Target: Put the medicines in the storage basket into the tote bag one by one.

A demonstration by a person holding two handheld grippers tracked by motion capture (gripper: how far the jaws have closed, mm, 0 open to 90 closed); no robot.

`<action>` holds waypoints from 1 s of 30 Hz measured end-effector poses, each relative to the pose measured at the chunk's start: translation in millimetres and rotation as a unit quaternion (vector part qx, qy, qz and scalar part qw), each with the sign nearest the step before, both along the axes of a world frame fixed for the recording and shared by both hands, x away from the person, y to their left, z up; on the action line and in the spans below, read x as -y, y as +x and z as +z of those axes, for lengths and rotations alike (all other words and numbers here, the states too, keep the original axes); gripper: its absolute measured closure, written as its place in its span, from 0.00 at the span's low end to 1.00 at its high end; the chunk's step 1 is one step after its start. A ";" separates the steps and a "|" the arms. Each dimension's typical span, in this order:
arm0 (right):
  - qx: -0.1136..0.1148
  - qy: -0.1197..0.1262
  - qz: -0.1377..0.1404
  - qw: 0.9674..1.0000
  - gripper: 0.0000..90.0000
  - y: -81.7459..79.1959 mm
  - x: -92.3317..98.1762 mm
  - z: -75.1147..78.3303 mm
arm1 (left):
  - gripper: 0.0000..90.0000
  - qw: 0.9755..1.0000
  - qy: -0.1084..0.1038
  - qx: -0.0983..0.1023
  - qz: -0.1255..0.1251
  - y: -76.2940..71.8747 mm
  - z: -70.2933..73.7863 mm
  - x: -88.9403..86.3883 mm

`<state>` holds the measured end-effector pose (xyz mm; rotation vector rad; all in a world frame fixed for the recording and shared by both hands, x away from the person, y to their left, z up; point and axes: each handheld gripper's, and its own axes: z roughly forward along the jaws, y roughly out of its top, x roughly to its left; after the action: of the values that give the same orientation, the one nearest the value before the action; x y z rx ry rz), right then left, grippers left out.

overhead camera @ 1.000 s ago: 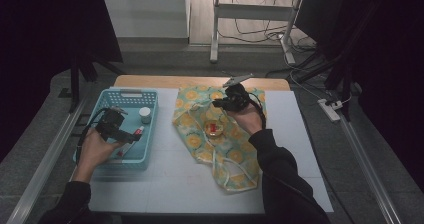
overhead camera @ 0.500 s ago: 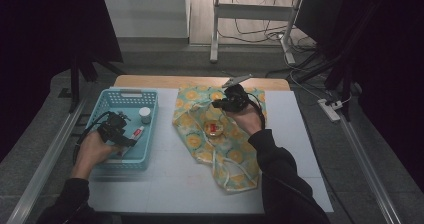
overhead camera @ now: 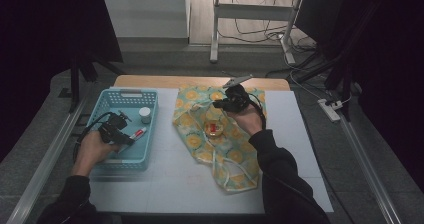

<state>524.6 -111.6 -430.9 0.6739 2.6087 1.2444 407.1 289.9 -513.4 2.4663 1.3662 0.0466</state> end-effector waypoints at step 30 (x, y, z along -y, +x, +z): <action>0.008 0.007 -0.002 1.000 1.00 0.2 1.9 7.0 | 0.83 0.991 -0.090 0.101 -0.016 -9.3 66.1 38.4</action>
<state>524.7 -113.5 -423.9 0.6688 2.5873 1.2629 397.8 251.5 -447.3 2.2640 1.1917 0.1534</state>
